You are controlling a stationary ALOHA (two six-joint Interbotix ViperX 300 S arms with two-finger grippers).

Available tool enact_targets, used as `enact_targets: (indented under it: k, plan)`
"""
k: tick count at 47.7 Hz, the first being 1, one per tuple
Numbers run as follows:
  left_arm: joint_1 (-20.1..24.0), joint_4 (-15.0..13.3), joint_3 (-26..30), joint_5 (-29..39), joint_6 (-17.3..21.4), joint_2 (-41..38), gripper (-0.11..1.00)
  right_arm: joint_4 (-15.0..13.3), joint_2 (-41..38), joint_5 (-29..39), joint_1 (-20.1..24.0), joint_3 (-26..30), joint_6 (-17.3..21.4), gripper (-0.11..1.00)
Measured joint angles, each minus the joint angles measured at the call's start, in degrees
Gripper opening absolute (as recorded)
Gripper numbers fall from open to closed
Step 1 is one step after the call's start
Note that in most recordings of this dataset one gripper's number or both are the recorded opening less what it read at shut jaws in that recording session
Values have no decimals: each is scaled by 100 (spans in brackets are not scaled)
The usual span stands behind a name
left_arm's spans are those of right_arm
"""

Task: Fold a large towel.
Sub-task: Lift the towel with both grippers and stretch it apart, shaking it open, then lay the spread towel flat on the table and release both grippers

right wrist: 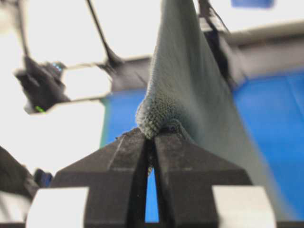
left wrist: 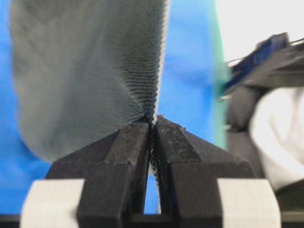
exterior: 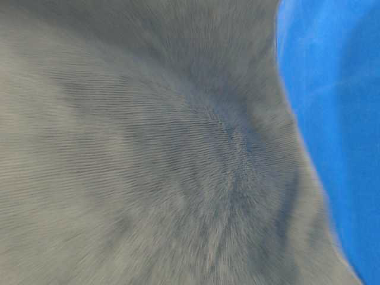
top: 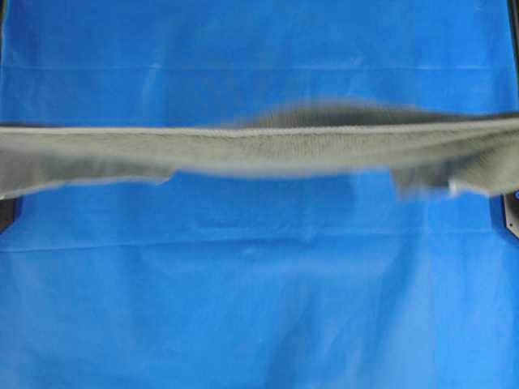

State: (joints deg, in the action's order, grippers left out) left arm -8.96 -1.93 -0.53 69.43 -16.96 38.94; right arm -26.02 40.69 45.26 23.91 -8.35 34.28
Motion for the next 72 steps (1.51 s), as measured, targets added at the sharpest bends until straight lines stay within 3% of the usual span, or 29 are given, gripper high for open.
enact_targets:
  k: [10, 18, 33, 38, 42, 49, 56, 66, 72]
  plan:
    - [-9, 26, 624, 220, -70, -290, 1, -299, -9, -44, 18, 158, 88, 1]
    - [264, 62, 554, 378, 0, -308, 1, -633, -44, 677, 18, 123, 325, 1]
    - [2338, 70, -668, 791, 756, -457, 1, -2268, -352, 3322, -272, -615, 1222, 1]
    - [3050, 70, -958, 633, 1239, -606, 1, -2602, -387, 3841, -554, -1028, 1468, 1]
    - [3384, 70, -1055, 369, 1652, -791, 1, -2698, -387, 4017, -879, -1450, 1635, 1]
    - [3683, 70, -1099, -123, 2391, -1222, 1, -2733, -387, 3911, -1626, -2232, 1986, 1]
    - [4096, 70, -1143, -483, 2953, -1661, 1, -2760, -387, 3305, -2470, -2848, 2127, 1]
    - [4737, 62, -1266, -773, 3076, -2030, 1, -2769, -360, 1608, -3771, -3234, 2118, 1]
    - [4649, 35, -1635, -844, 2918, -2004, 1, -2663, -360, 1195, -4008, -3278, 2048, 1]
